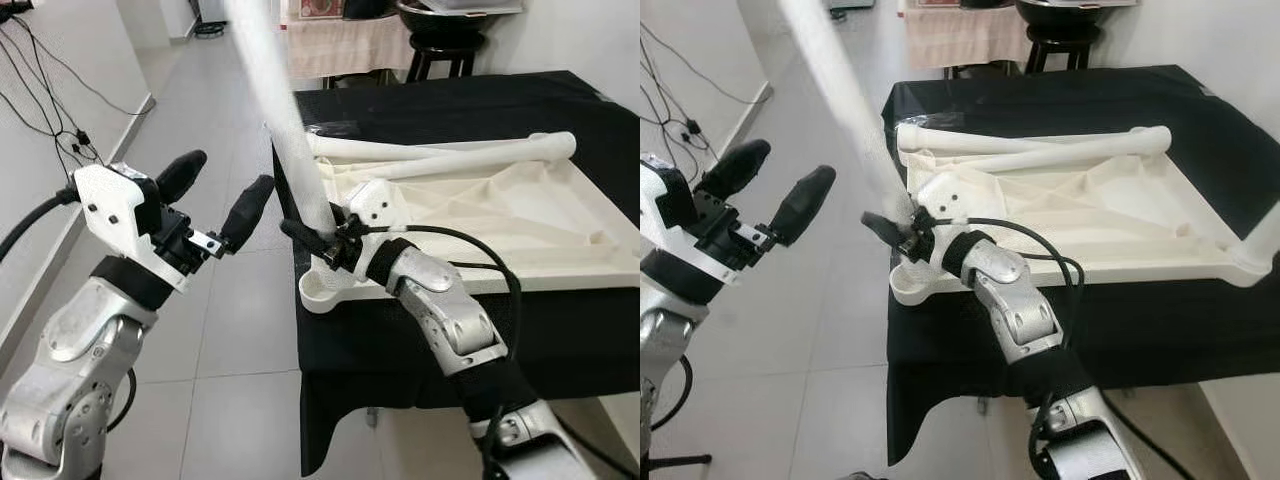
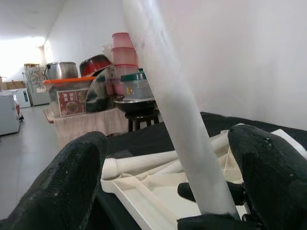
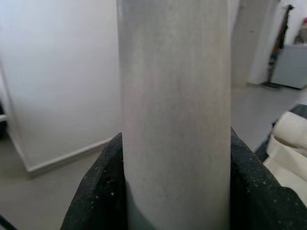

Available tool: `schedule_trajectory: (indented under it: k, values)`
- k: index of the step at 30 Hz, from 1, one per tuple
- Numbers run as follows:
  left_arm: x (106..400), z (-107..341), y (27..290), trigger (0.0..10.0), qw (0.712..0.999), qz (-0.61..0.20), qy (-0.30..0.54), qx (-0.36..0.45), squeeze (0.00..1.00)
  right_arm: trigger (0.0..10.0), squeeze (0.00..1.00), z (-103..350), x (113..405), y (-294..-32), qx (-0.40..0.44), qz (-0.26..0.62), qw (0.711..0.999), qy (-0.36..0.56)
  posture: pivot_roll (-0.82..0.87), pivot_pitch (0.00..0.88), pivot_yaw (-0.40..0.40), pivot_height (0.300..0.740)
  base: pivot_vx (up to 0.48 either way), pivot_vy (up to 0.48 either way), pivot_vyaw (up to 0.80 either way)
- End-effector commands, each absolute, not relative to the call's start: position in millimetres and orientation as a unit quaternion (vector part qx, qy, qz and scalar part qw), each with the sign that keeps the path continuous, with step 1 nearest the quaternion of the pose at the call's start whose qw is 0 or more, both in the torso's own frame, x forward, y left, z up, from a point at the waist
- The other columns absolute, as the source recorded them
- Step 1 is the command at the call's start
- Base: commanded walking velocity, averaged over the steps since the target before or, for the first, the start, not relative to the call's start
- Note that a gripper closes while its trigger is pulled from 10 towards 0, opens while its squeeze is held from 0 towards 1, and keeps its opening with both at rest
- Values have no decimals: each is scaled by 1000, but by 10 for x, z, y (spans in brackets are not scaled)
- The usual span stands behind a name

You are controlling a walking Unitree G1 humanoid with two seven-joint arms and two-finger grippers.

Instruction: Building children table

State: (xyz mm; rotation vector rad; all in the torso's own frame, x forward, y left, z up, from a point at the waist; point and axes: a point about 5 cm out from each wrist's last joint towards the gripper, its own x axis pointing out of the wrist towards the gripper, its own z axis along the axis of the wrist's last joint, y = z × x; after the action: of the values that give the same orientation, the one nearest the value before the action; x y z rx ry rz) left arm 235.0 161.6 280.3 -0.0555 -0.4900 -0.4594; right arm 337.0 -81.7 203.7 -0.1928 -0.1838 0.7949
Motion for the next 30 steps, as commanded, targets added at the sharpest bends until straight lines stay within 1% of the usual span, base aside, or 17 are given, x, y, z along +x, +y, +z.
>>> schedule_trajectory:
  k: [1,5,8,12,13,14,15,17,18,19,20,21,22,23,24,25,30]
  values:
    - [2349,2831,1594,10000,943,-227,-240,-28,0,10000,0,2083,3367,-733,-124,393,905,-110,23,71,43,740,0,0,0]
    - [2374,2881,1585,10000,941,-231,-245,-34,0,10000,0,2053,3339,-676,-127,401,900,-112,23,70,43,740,0,0,0]
    - [2436,2972,1589,10000,938,-226,-258,-44,0,10000,0,2050,3251,-556,-118,428,887,-129,19,64,49,740,0,0,0]
    - [2456,2985,1601,10000,938,-222,-261,-49,0,10000,0,2070,3221,-532,-111,438,881,-138,15,60,49,740,0,0,0]
    - [2482,2995,1618,10000,938,-216,-264,-56,0,10000,0,2088,3182,-506,-106,453,873,-147,13,58,50,740,0,0,0]
    - [2482,2995,1618,10000,938,-216,-264,-56,0,10000,0,2088,3182,-506,-106,453,873,-147,13,58,50,740,0,0,0]
    - [2513,3006,1636,10000,938,-211,-268,-65,0,10000,0,2097,3132,-469,-104,474,861,-155,9,55,50,740,0,0,0]
    - [2513,3006,1636,10000,938,-211,-268,-65,0,10000,0,2097,3132,-469,-104,474,861,-155,9,55,50,740,0,0,0]
    - [2544,3016,1649,10000,937,-205,-270,-76,0,10000,0,2102,3084,-436,-103,493,849,-161,6,52,51,740,0,0,0]
    - [2544,3016,1649,10000,937,-205,-270,-76,0,10000,0,2102,3084,-436,-103,493,849,-161,6,52,51,740,0,0,0]
    - [2585,3037,1655,10000,936,-200,-275,-90,0,10000,0,2108,3038,-399,-102,510,837,-168,4,50,51,740,0,0,0]
    - [2585,3037,1655,10000,936,-200,-275,-90,0,10000,0,2108,3038,-399,-102,510,837,-168,4,50,51,740,0,0,0]
    - [2621,3054,1653,10000,935,-197,-278,-100,0,10000,0,2111,3007,-373,-102,522,829,-173,2,47,52,740,0,0,0]
    - [2646,3068,1644,9294,933,-197,-280,-109,0,10000,0,2114,2988,-355,-102,529,824,-175,0,46,53,740,0,0,0]
    - [2646,3068,1644,9294,933,-197,-280,-109,0,10000,0,2114,2988,-355,-102,529,824,-175,0,46,53,740,0,0,0]
    - [2665,3078,1627,0,931,-202,-281,-118,0,10000,0,2114,2976,-338,-104,533,821,-178,0,46,53,740,0,0,0]
    - [2701,3075,1602,0,926,-212,-277,-142,0,10000,0,2108,2966,-313,-107,536,818,-180,-2,45,55,740,0,0,0]
